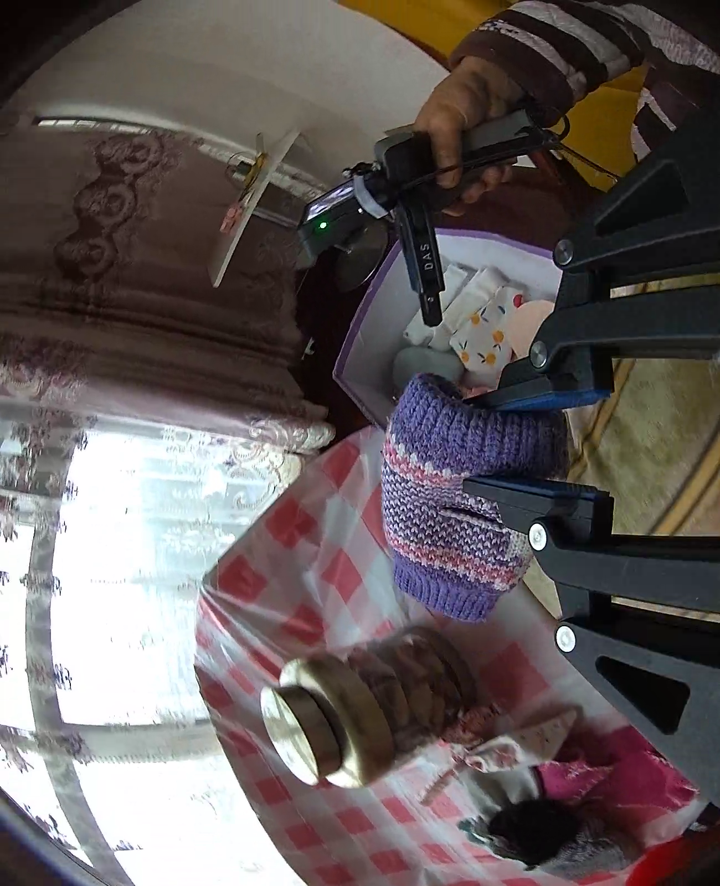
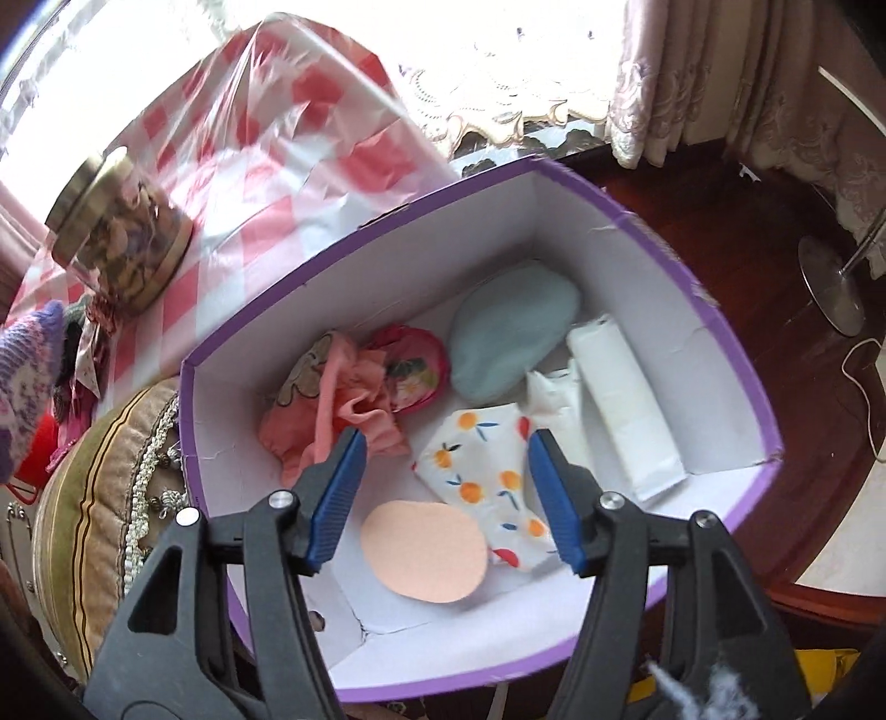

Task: Organize soft objects
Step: 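Carry the pink towel into the box and open the right tool, then lower the purple mitten into the box and open the left tool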

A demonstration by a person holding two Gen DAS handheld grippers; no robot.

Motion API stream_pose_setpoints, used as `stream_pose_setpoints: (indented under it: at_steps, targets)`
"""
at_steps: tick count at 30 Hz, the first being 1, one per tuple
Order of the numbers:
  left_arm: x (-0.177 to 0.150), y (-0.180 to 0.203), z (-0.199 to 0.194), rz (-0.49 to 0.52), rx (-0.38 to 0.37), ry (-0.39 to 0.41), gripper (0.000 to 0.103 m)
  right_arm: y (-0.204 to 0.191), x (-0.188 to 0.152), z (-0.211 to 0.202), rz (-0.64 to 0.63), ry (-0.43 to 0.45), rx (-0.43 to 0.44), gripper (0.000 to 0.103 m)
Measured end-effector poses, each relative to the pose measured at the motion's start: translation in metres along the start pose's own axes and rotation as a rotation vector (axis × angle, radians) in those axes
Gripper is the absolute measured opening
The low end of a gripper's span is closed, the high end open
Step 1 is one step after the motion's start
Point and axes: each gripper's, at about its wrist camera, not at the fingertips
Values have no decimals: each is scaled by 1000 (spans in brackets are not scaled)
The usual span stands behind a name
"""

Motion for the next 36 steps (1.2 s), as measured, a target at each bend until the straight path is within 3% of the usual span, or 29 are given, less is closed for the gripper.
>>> stream_pose_setpoints:
  at_steps: [5, 12, 14, 17, 20, 22, 27, 31, 36]
  targets:
    - [7, 33, 29, 18, -91, -111, 22, 19, -3, -5, 16, 16, 7, 65]
    - [17, 36, 85, -253, -249, -353, 22, 41, -9, 2, 49, 29, 25, 66]
    - [20, 41, 96, -246, -227, -384, 21, 43, -12, 4, 42, 28, 37, 66]
    - [21, 56, 112, -131, -162, -405, 22, 47, -16, 7, 31, 24, 38, 66]
    - [20, 57, 131, -142, -83, -450, 22, 49, -20, 8, 16, 19, 44, 66]
    - [18, 53, 139, -211, -33, -482, 22, 49, -22, 9, 0, 16, 47, 66]
    - [10, 38, 156, -526, -84, -595, 22, 49, -22, 10, -16, 18, 52, 66]
    - [5, 30, 172, -665, 33, -588, 22, 44, -23, 10, -39, 14, 58, 66]
    - [-7, 17, 210, -804, 101, -611, 26, 32, -26, 14, -93, -18, 68, 66]
Point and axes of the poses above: each gripper's, at about its wrist camera, not at the fingertips, and z roughly the way its jaws point, y to its right, x to its top, and after that the axes turned 7 degrees about -z, right-handed
